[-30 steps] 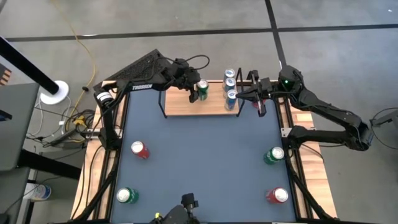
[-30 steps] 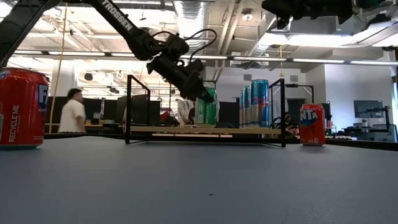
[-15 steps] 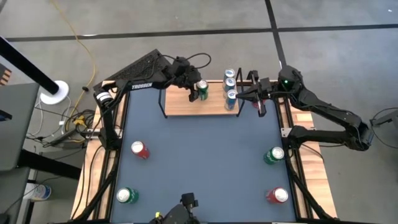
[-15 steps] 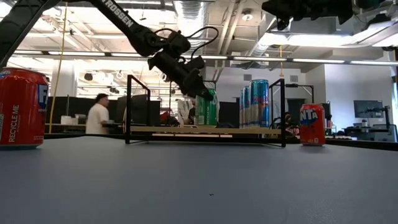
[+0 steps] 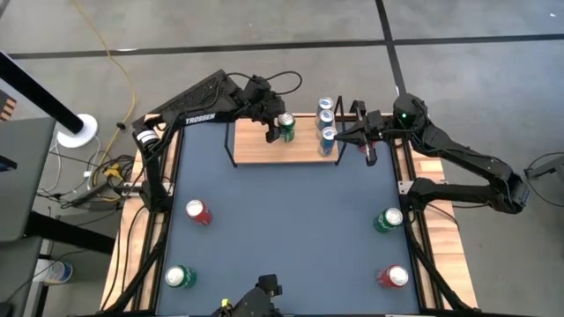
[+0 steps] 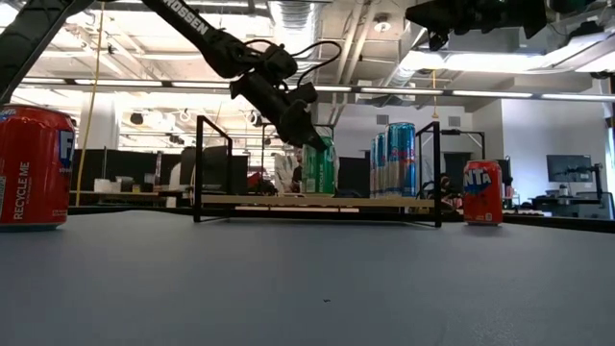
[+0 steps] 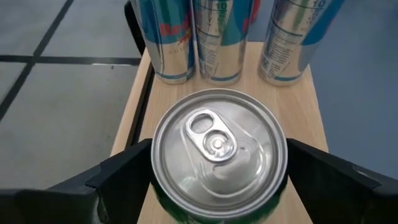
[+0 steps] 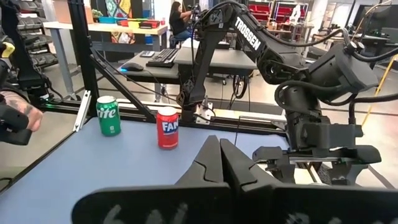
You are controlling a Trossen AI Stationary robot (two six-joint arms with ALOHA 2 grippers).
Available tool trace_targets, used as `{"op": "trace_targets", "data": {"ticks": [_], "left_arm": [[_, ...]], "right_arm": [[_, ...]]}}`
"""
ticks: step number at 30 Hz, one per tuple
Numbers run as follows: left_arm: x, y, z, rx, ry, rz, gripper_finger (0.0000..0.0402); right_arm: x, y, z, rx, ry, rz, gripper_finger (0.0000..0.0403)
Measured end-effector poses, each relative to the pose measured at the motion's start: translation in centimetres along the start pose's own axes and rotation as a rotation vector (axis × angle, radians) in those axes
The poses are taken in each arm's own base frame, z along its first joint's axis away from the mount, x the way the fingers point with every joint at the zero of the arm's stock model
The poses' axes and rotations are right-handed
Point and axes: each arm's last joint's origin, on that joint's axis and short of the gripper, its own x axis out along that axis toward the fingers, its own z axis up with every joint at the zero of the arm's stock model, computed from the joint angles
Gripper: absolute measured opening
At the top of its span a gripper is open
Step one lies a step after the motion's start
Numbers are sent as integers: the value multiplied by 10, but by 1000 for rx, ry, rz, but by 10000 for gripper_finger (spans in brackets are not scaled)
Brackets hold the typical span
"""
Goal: Place canned beverage on shelf
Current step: Put the right green soda can on the shelf
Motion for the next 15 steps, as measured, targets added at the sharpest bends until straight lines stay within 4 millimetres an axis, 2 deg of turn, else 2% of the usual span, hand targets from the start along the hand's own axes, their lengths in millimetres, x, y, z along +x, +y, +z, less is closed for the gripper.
{"op": "trace_targets", "data": {"ticks": [15], "left_arm": [[-12, 1, 22, -19, -2, -92, 339]], "right_arm": [[0, 0, 0, 0, 1, 0, 0]]}}
